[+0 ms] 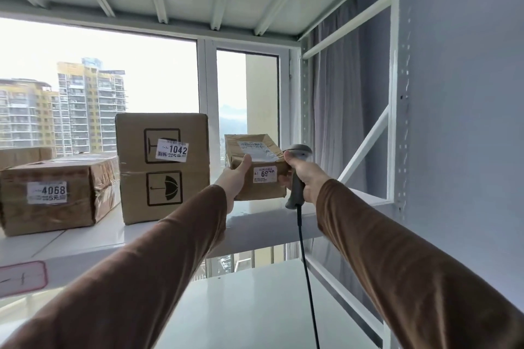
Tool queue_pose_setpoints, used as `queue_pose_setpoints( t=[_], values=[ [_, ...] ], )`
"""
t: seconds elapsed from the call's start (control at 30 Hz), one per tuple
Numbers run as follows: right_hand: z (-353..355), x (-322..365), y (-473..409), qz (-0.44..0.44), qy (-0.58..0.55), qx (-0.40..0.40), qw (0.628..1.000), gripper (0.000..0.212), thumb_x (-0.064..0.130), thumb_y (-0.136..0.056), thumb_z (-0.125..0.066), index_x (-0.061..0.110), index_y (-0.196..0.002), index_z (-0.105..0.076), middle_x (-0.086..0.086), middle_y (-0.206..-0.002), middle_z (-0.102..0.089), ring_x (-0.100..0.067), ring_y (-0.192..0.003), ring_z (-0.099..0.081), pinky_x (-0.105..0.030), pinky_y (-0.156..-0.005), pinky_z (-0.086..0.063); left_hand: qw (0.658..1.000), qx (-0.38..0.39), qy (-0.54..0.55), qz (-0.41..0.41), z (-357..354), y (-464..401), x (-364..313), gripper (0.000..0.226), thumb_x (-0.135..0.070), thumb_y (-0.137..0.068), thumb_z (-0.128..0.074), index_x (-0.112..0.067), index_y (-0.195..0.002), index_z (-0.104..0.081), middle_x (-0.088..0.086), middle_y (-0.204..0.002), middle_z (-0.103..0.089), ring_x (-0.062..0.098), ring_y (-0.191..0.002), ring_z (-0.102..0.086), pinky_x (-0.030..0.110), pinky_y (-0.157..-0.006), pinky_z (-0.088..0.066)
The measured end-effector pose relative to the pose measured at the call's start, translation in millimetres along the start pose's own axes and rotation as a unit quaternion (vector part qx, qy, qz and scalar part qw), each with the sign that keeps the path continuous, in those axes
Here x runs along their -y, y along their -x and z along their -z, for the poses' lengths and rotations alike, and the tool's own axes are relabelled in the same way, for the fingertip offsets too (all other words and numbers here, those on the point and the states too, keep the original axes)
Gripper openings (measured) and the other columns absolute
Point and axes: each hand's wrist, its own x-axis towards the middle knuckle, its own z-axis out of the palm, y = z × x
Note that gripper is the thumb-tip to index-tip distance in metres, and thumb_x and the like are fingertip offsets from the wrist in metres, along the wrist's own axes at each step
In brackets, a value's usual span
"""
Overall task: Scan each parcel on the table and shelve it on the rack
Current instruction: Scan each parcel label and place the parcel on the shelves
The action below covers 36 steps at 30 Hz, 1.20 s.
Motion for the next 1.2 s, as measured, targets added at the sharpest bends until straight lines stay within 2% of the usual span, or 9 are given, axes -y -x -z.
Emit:
queue_pose_setpoints(
  t=[0.17, 0.27, 0.33, 0.5, 0.6, 0.7, 0.83, 1.07, 1.2],
  values=[
    [-8, -3, -16, -0.024, 0.005, 0.026, 0.999, 0.037, 0.037, -0.091, -0.076, 0.007, -0.11, -0.067, -0.018, -0.112, -0.076, -0.037, -0.108, -0.073, -0.042, -0.087, -0.059, 0.998, -0.034, -0.025, 0.042, 5, -19, 5, 0.094, -0.079, -0.09, -0.046, -0.005, -0.148, -0.05, 0.014, -0.142, -0.06, 0.034, -0.134, -0.054, 0.047, -0.12, -0.038],
    [-10, -1, -20, -0.038, 0.01, 0.03, 0.999, 0.035, 0.036, -0.091, -0.076, 0.007, -0.108, -0.064, -0.021, -0.118, -0.073, -0.033, -0.087, -0.075, -0.04, -0.079, -0.061, 0.996, -0.051, -0.033, 0.058, 10, -27, 10, 0.101, -0.081, -0.09, -0.043, -0.003, -0.154, -0.042, 0.014, -0.155, -0.049, 0.035, -0.143, -0.045, 0.049, -0.122, -0.034],
    [-11, -1, -21, -0.041, 0.017, 0.026, 0.999, 0.044, 0.035, -0.092, -0.075, 0.003, -0.119, -0.063, -0.021, -0.122, -0.071, -0.03, -0.077, -0.072, -0.039, -0.074, -0.061, 0.996, -0.059, -0.039, 0.061, 11, -33, 13, 0.1, -0.081, -0.09, -0.043, -0.002, -0.153, -0.042, 0.014, -0.156, -0.047, 0.035, -0.143, -0.045, 0.05, -0.121, -0.034],
    [-13, 0, -18, -0.034, 0.027, 0.015, 0.999, 0.044, 0.037, -0.092, -0.075, 0.005, -0.118, -0.058, -0.021, -0.132, -0.062, -0.031, -0.08, -0.071, -0.04, -0.076, -0.062, 0.992, -0.062, -0.093, 0.057, 12, -40, 12, 0.098, -0.079, -0.094, -0.037, 0.0, -0.154, -0.041, 0.017, -0.155, -0.048, 0.036, -0.142, -0.046, 0.046, -0.121, -0.034],
    [-11, 1, -10, -0.022, 0.023, -0.001, 0.999, 0.045, 0.037, -0.091, -0.076, 0.005, -0.118, -0.058, -0.019, -0.131, -0.059, -0.032, -0.084, -0.072, -0.04, -0.071, -0.063, 0.986, -0.079, -0.135, 0.056, 13, -35, 9, 0.1, -0.076, -0.098, -0.032, 0.001, -0.16, -0.024, 0.019, -0.161, -0.038, 0.036, -0.148, -0.038, 0.044, -0.123, -0.028],
    [-7, 0, 0, 0.007, 0.039, -0.018, 0.999, 0.057, 0.04, -0.091, -0.075, 0.003, -0.13, -0.057, -0.015, -0.119, -0.061, -0.027, -0.083, -0.071, -0.034, -0.063, -0.06, 0.988, -0.09, -0.129, 0.007, 11, -20, 7, 0.102, -0.071, -0.098, -0.041, -0.009, -0.165, 0.004, 0.014, -0.173, -0.01, 0.031, -0.159, -0.013, 0.048, -0.129, -0.012],
    [5, -5, 19, 0.061, 0.038, -0.044, 0.996, 0.057, 0.041, -0.092, -0.074, 0.006, -0.133, -0.056, -0.015, -0.12, -0.066, -0.03, -0.101, -0.071, -0.041, -0.084, -0.062, 0.973, -0.082, -0.171, -0.132, 0, 10, 4, 0.097, -0.066, -0.1, -0.04, -0.016, -0.165, 0.011, 0.002, -0.174, 0.015, 0.017, -0.16, 0.014, 0.04, -0.128, 0.005],
    [41, -12, 95, 0.158, 0.042, -0.106, 0.981, 0.037, 0.043, -0.092, -0.074, 0.013, -0.112, -0.064, -0.009, -0.093, -0.072, -0.016, -0.064, -0.071, -0.032, -0.063, -0.062, 0.959, -0.014, -0.14, -0.246, -52, 75, 2, 0.079, -0.053, -0.106, -0.043, -0.017, -0.167, -0.007, 0.0, -0.175, -0.002, 0.016, -0.161, 0.0, 0.037, -0.129, -0.003],
    [85, -16, 154, 0.18, 0.098, -0.143, 0.968, 0.034, 0.047, -0.093, -0.071, 0.018, -0.11, -0.066, -0.008, -0.092, -0.075, -0.015, -0.061, -0.073, -0.03, -0.059, -0.057, 0.966, 0.041, -0.073, -0.245, -98, 116, 12, 0.073, -0.051, -0.106, -0.047, -0.02, -0.166, -0.019, 0.0, -0.173, -0.017, 0.016, -0.159, -0.015, 0.039, -0.13, -0.014]
  ],
)
